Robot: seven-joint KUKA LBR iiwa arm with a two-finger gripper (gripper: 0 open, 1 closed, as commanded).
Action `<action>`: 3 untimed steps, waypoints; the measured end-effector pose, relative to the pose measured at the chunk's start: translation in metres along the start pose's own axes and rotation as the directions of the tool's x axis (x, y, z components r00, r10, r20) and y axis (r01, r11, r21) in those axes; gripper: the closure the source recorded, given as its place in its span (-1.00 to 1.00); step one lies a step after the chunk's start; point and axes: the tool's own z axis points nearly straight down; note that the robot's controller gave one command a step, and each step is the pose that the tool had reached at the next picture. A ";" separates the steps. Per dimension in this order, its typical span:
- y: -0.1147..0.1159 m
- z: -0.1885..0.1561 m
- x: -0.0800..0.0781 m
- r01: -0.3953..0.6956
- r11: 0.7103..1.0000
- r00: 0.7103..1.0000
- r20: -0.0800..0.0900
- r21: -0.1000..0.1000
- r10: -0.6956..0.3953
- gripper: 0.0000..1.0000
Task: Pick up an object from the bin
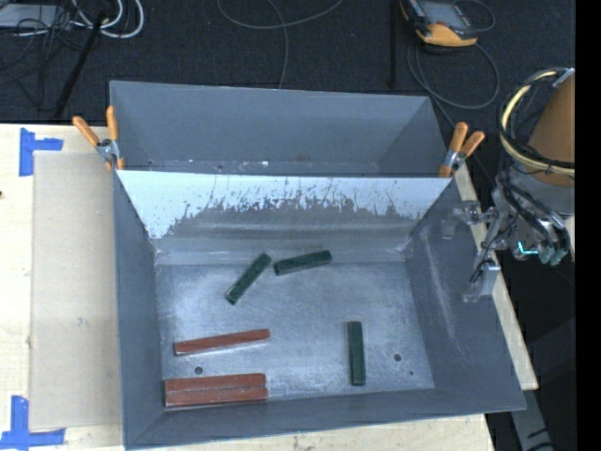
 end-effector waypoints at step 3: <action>0.122 0.129 0.059 0.730 0.683 0.683 0.005 0.009 -0.730 -1.00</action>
Offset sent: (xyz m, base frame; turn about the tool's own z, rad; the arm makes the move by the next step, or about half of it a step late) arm -0.0822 0.0781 -0.1716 -0.2077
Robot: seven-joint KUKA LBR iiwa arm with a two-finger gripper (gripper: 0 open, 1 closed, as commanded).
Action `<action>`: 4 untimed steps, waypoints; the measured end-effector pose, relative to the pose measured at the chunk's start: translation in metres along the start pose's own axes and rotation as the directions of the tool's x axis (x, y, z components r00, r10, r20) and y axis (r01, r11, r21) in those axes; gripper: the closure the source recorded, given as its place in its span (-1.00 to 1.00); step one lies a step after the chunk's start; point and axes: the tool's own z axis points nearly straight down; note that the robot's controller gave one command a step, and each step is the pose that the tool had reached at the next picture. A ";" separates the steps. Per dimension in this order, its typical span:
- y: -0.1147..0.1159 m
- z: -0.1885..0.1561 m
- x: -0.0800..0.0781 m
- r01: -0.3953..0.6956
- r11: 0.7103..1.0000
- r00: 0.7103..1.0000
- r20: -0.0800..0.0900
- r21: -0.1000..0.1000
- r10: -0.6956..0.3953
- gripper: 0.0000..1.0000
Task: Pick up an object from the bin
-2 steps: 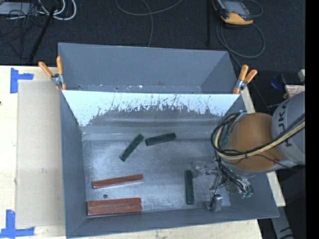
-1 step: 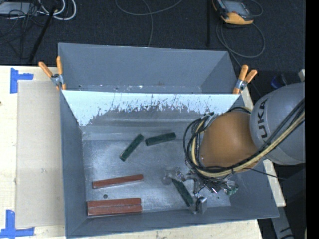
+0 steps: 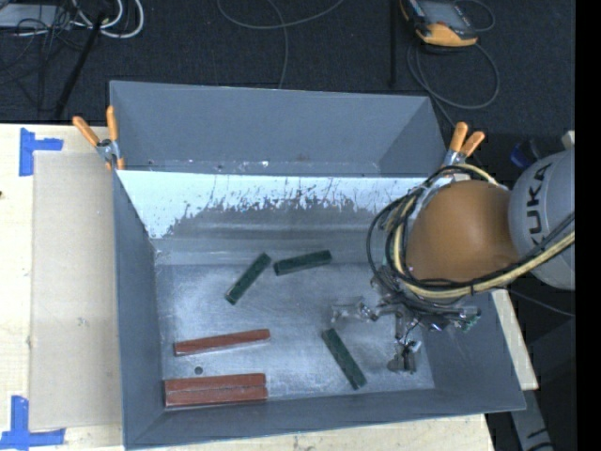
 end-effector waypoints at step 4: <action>0.014 -0.055 0.008 0.663 0.749 0.749 0.002 0.003 -0.663 1.00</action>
Offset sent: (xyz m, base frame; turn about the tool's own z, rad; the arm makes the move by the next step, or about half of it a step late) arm -0.0058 0.0347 -0.0432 -0.3909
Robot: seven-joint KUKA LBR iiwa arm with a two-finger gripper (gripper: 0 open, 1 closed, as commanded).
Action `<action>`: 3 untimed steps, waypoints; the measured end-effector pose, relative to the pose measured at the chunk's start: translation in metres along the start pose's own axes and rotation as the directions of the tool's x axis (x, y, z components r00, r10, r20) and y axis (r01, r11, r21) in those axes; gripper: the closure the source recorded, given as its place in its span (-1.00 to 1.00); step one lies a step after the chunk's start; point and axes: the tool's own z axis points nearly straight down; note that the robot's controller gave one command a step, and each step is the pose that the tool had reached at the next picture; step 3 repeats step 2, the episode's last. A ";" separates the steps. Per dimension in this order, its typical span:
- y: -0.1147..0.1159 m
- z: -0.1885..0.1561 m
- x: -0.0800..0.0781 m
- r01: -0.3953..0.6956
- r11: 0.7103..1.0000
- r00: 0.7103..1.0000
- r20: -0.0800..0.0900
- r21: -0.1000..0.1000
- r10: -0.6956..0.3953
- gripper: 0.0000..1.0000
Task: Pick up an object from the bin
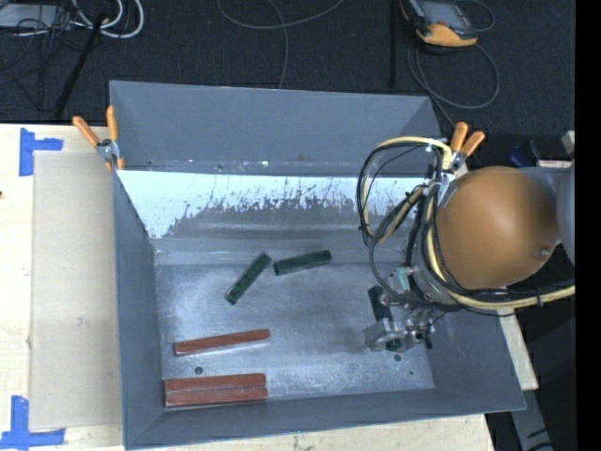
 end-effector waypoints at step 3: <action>0.000 -0.019 -0.002 -0.011 1.000 1.000 0.001 -0.008 0.011 1.00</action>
Offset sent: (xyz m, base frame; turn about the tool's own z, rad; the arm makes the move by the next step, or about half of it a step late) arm 0.0000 0.0001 0.0190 0.0000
